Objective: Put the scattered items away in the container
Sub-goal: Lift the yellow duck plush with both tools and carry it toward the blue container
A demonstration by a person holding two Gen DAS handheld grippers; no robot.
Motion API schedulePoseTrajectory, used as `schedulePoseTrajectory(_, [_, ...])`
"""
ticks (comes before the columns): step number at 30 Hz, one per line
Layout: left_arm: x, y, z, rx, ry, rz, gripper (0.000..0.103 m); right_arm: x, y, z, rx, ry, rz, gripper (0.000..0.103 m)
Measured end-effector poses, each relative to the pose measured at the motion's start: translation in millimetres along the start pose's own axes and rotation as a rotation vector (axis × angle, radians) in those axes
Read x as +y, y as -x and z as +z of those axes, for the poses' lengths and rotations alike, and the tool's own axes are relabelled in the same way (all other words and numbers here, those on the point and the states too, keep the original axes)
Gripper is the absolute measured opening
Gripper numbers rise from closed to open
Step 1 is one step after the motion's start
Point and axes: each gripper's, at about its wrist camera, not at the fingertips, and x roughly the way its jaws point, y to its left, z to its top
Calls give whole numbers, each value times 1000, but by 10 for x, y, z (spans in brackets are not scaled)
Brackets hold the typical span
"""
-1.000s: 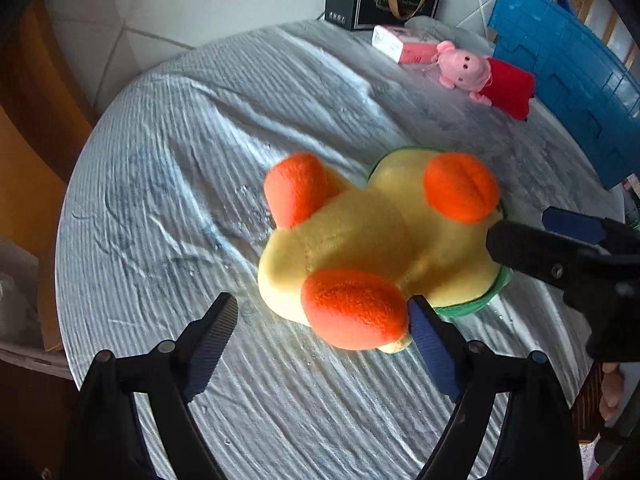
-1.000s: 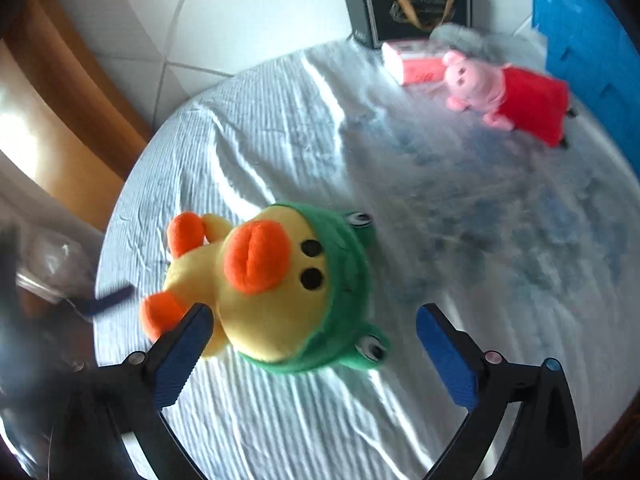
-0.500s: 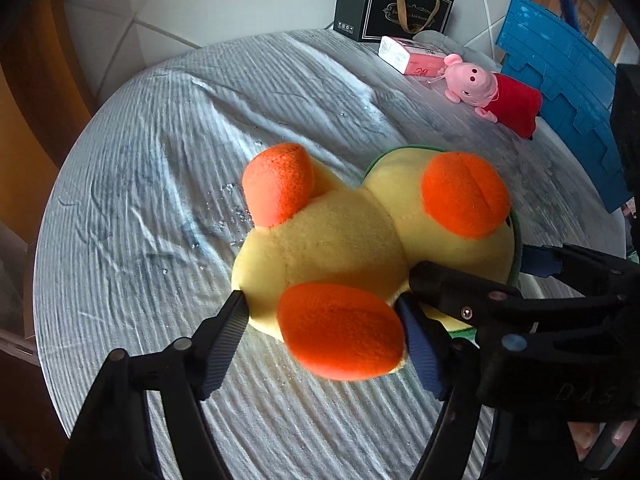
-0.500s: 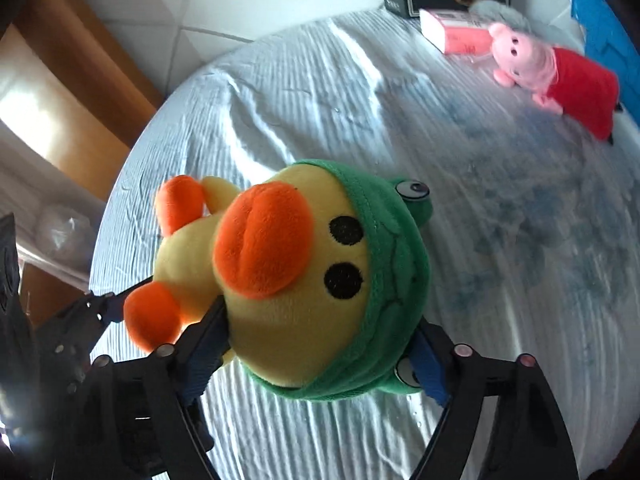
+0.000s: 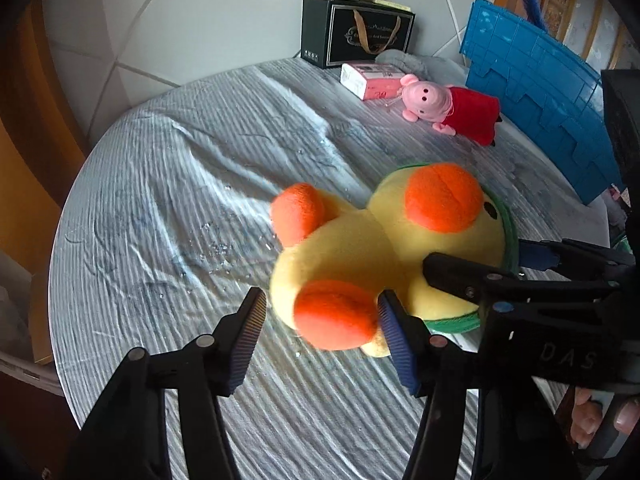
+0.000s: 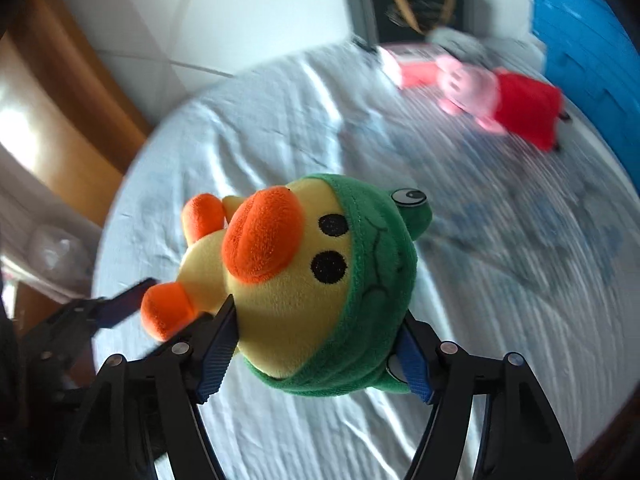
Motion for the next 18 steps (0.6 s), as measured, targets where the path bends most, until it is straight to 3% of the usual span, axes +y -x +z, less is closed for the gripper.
schedulePoseTrajectory(2, [31,-172,-89,63,20,-20,70,-162,-110,-89,49,-27,25,72])
schedulePoseTrajectory(4, [0,-320,-156,102,34,-55,73,-301,-195,-180,75,-59,54,73])
schedulePoseTrajectory(7, [-127,-412,-206,110,3,-62,80,-396,-258,-256,83,-69,64,79])
schedulePoseTrajectory(8, [-163,-439,-207,108,-6,-57,89,-401,-265,-262,82,-65,71,81])
schedulePoseTrajectory(9, [-182,-489,-205,110,-12,-59,92,-404,-265,-259,79,-60,77,82])
schedulePoseTrajectory(13, [-196,-609,-179,91,-6,-106,91,-408,-311,-205,61,-25,64,82])
schedulePoseTrajectory(18, [-208,-537,-159,47,-16,-124,78,-328,-233,-207,12,27,60,73])
